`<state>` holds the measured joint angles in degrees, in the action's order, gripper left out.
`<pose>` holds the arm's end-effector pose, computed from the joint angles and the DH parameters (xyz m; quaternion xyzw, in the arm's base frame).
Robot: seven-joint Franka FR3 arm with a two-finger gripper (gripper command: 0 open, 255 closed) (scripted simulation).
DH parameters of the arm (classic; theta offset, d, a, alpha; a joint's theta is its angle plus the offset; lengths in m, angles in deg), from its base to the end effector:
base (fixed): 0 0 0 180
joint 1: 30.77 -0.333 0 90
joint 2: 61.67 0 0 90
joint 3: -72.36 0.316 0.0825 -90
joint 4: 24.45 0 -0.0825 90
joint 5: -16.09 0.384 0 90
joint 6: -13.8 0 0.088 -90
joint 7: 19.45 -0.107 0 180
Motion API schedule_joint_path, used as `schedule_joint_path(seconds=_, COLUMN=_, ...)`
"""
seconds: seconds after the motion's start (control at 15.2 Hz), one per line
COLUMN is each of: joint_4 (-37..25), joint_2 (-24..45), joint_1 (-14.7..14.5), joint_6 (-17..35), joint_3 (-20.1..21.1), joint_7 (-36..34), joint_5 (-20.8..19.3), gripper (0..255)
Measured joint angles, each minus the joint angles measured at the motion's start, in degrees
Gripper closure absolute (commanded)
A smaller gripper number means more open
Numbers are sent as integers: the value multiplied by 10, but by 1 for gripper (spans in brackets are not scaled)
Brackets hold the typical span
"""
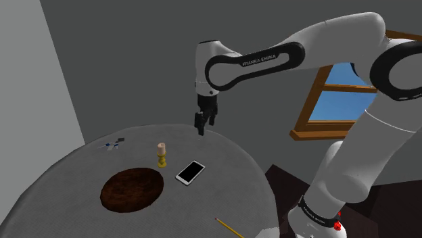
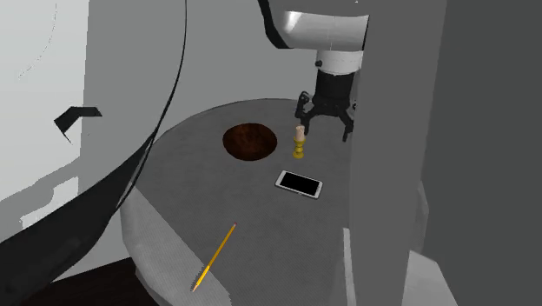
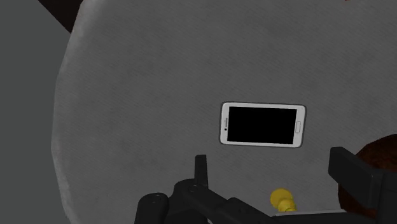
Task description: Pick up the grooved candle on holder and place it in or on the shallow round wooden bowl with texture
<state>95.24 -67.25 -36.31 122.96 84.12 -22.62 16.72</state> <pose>0.4902 0.1556 0.4587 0.9918 0.1200 -0.0426 0.0125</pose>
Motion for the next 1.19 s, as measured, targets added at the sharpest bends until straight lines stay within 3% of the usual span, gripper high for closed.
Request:
schedule_joint_path(seconds=0.53, joint_4=-122, joint_2=165, joint_1=-26, joint_6=45, joint_3=22, joint_7=-24, joint_5=-45, gripper=0)
schedule_joint_path(seconds=0.99, joint_4=-269, joint_2=310, joint_1=-65, joint_6=45, joint_3=28, joint_7=-40, joint_5=-89, gripper=0)
schedule_joint_path(seconds=1.19, joint_4=-275, joint_2=334, joint_1=-71, joint_6=62, joint_3=27, joint_7=-43, joint_5=-96, gripper=0)
